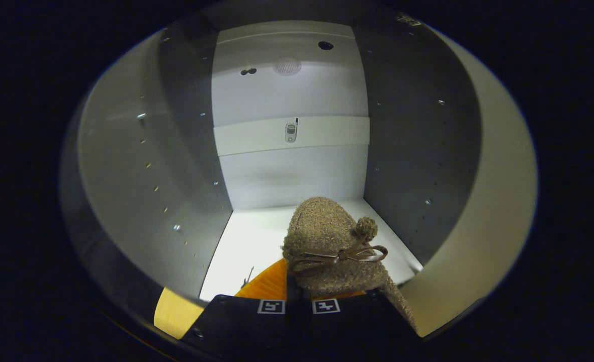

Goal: Open the shoe cabinet door, grab the shoes and put them into the shoe cabinet, then close the shoe cabinet door.

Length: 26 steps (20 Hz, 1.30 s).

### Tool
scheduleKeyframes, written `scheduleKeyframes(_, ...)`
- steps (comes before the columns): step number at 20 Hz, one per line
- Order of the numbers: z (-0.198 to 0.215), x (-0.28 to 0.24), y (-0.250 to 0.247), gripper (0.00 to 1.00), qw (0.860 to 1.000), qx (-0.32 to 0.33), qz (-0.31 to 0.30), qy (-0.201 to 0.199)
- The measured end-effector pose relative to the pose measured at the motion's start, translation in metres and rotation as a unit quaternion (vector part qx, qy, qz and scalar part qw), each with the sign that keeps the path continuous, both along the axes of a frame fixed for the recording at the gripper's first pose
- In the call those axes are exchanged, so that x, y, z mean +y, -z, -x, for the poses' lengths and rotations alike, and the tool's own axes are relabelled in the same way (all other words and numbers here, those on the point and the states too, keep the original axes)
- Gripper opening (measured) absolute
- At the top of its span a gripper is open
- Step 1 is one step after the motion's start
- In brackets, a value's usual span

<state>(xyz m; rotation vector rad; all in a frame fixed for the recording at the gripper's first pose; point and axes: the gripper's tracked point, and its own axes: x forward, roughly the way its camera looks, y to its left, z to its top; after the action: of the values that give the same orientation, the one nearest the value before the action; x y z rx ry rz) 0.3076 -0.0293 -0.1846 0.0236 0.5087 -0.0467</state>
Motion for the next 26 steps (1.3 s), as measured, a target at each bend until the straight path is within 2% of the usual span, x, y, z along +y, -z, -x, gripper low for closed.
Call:
scheduleKeyframes(5,-0.077,-0.004,0.03,0.05,1.0,0.03,-0.004,0.001)
scheduleKeyframes(10,-0.129,-0.006,0.058,0.05,0.999,0.044,-0.003,0.0)
scheduleKeyframes(14,-0.134,-0.004,0.087,0.05,0.995,0.098,-0.025,-0.003)
scheduleKeyframes(17,-0.133,-0.004,0.081,0.1,0.997,0.081,-0.002,-0.008)
scheduleKeyframes(19,-0.124,-0.005,0.084,0.26,0.996,0.089,0.019,-0.01)
scheduleKeyframes(21,-0.115,-0.002,0.083,0.49,0.996,0.085,0.016,-0.014)
scheduleKeyframes(23,-0.107,0.004,0.075,0.59,0.997,0.072,0.006,-0.017)
scheduleKeyframes(24,-0.102,0.004,0.07,0.68,0.998,0.067,0.007,-0.014)
scheduleKeyframes(26,-0.098,0.004,0.051,0.76,0.999,0.028,0.019,-0.004)
